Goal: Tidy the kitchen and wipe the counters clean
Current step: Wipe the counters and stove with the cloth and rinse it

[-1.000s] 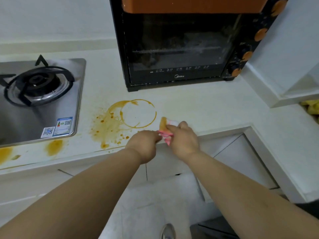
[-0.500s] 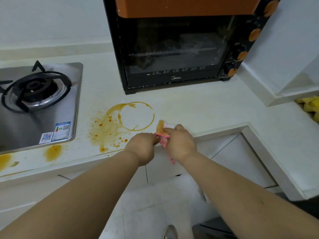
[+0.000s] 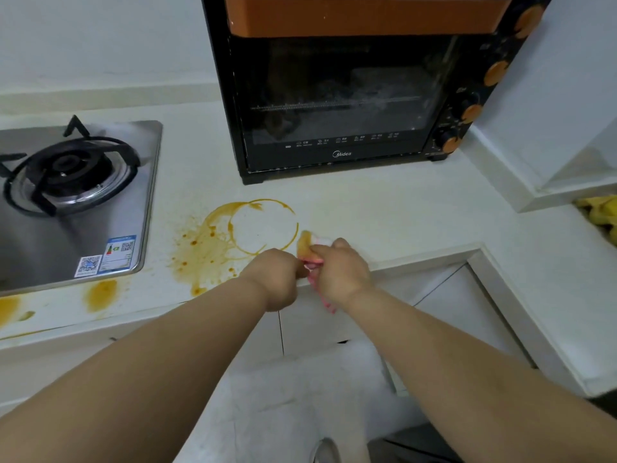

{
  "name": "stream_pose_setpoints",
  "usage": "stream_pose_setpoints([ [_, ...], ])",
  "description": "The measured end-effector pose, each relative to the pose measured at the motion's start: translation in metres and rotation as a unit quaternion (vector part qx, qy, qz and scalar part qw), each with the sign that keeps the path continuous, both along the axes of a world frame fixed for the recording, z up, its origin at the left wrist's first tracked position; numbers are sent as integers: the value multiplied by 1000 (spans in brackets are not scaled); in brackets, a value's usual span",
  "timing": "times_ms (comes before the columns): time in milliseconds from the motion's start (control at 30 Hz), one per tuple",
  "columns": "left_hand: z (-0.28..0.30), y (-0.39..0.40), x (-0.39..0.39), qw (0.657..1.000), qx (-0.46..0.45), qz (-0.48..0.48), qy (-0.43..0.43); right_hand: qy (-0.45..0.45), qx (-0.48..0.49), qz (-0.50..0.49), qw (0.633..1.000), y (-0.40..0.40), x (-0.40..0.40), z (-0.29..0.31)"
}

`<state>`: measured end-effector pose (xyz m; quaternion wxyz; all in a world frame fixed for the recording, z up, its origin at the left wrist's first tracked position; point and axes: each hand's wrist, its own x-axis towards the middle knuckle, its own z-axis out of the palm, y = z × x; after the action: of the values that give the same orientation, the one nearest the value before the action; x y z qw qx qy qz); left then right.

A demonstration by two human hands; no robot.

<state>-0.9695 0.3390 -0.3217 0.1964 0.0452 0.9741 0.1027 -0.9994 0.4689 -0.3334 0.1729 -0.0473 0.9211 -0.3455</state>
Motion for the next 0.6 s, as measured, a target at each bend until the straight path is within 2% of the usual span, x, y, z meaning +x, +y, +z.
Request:
stream_pose_setpoints([
  [33,0,0,0,1000,1,-1,-1,-24,-13,26,999,8,-6,5],
  [67,0,0,1,1000,6,1,0,-65,-76,32,994,19,-13,17],
  [133,0,-2,0,1000,14,1,5,-120,-236,-41,963,44,-26,41],
  [167,0,-2,-1,1000,15,-1,5,-116,-255,-75,957,58,-35,46],
  [200,-1,-2,-1,1000,14,-4,2,-102,-225,-109,963,71,-44,49],
  [267,0,-2,-2,1000,8,-8,-3,-34,-39,-156,986,98,-65,41],
  [300,0,-2,-4,1000,6,-6,-5,8,51,-190,981,108,-73,36],
  [333,0,-2,-5,1000,5,-5,-5,34,100,-217,970,112,-77,33],
  [367,0,-2,-7,1000,6,-4,-4,55,118,-216,968,111,-80,29],
  [467,0,-2,-8,1000,11,-4,-5,52,171,-103,978,90,-83,12],
  [533,-1,-1,-8,1000,11,-5,-5,55,204,-96,973,71,-82,-3],
  [600,0,-2,-8,1000,9,0,0,79,186,-78,976,45,-75,-14],
])
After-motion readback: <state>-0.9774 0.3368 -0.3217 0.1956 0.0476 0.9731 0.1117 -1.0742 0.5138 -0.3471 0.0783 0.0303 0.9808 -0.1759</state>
